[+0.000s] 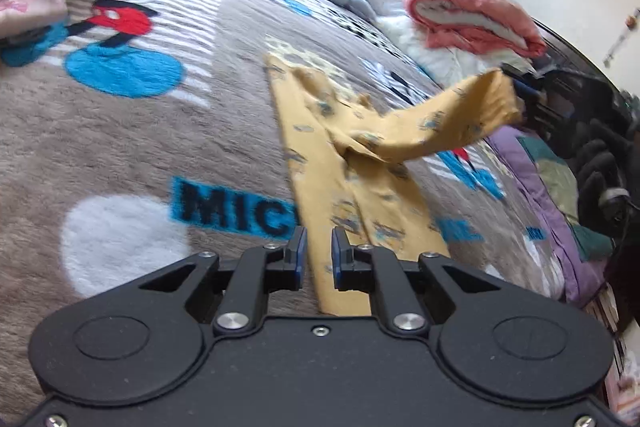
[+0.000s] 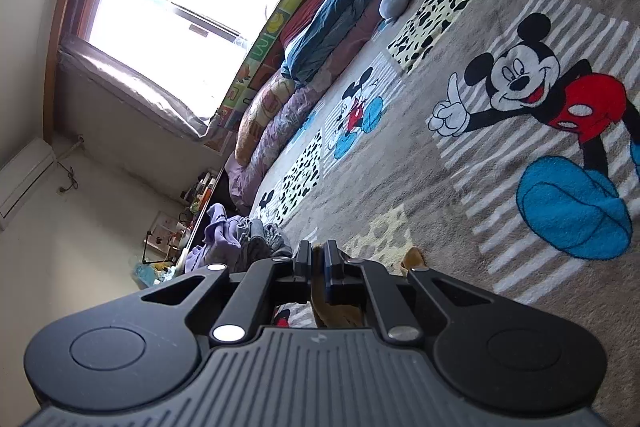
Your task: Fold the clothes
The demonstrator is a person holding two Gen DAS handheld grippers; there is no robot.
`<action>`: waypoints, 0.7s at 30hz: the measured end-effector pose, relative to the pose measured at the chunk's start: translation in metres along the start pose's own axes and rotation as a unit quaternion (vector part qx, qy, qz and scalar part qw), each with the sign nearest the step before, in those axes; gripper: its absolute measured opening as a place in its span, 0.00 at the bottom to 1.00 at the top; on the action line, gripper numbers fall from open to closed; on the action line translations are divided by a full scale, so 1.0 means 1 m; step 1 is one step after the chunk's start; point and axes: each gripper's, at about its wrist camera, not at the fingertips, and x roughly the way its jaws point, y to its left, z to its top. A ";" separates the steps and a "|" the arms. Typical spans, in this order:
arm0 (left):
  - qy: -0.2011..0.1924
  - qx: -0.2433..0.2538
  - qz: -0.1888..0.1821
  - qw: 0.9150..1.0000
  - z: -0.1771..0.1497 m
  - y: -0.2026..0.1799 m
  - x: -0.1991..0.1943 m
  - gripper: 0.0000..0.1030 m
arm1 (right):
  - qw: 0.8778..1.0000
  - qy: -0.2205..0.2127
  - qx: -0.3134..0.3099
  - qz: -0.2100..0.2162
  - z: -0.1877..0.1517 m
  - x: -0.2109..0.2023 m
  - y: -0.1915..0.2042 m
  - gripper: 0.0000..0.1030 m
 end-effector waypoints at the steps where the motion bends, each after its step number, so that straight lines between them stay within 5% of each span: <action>1: 0.009 0.014 0.000 1.000 -0.003 -0.005 0.005 0.08 | 1.000 0.000 -0.001 -0.001 -0.001 -0.001 -0.002 0.08; 5: 0.061 0.062 0.011 0.996 -0.020 -0.017 0.029 0.08 | 1.000 -0.001 -0.024 -0.013 -0.006 -0.008 -0.005 0.08; 17: 0.027 -0.015 -0.019 0.999 -0.011 0.000 0.015 0.08 | 0.989 -0.005 -0.149 -0.014 -0.055 -0.044 0.003 0.08; 21: 0.019 -0.035 -0.032 0.999 -0.010 0.004 0.013 0.08 | 0.974 0.007 -0.228 -0.008 -0.081 -0.051 0.026 0.08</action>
